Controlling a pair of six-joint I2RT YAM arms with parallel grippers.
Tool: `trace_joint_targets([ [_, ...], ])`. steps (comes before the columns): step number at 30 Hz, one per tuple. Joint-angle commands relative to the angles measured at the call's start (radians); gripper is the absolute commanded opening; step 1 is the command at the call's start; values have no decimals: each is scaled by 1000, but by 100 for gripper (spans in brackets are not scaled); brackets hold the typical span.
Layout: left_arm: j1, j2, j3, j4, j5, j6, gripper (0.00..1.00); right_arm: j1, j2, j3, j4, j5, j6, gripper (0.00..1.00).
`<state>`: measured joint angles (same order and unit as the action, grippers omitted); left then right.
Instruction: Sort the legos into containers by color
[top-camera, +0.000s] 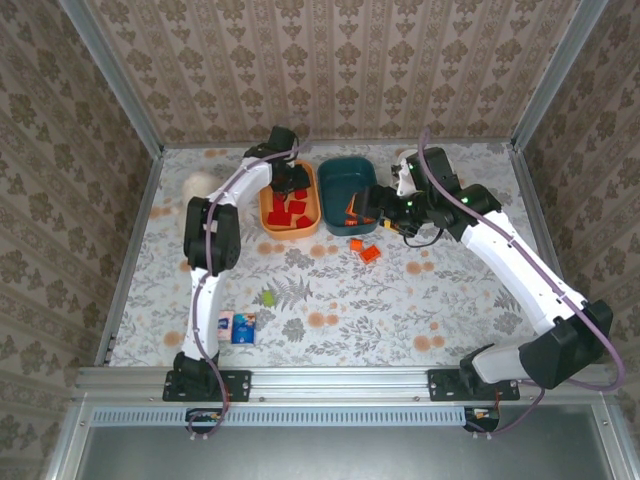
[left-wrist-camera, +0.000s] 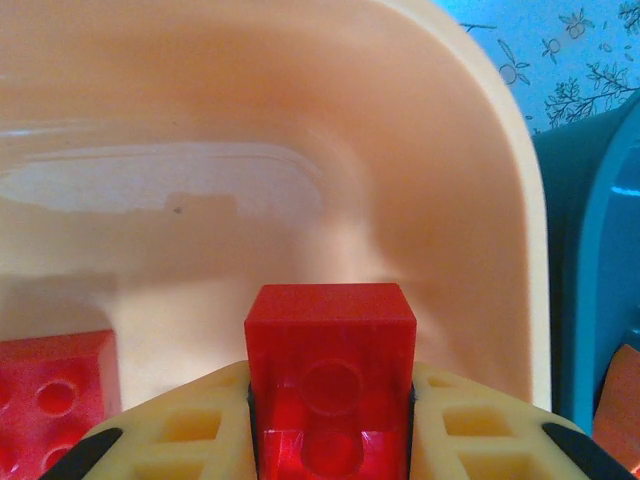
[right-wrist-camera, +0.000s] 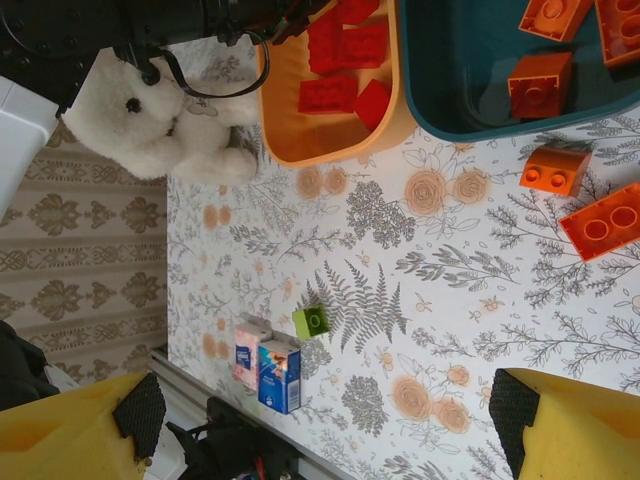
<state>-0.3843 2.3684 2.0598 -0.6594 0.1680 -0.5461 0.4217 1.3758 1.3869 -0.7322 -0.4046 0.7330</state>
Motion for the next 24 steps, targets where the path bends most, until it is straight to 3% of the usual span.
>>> trace_joint_targets([
  [1,13,35,40,4,65,-30,33,1,36,33,5,-26,-12,88],
  [8,15,57,69,-17,103,-36,47,1,68,48,10,-37,-18,88],
  [14,22,-18,53,-23,94,-44,58,39,105,91,-59,20,-110,87],
  [18,28,-139,-4,-17,59,-62,59,126,155,133,-131,116,-217,86],
  [24,68,-450,-311,7,-48,-121,60,298,262,175,-171,233,-315,85],
])
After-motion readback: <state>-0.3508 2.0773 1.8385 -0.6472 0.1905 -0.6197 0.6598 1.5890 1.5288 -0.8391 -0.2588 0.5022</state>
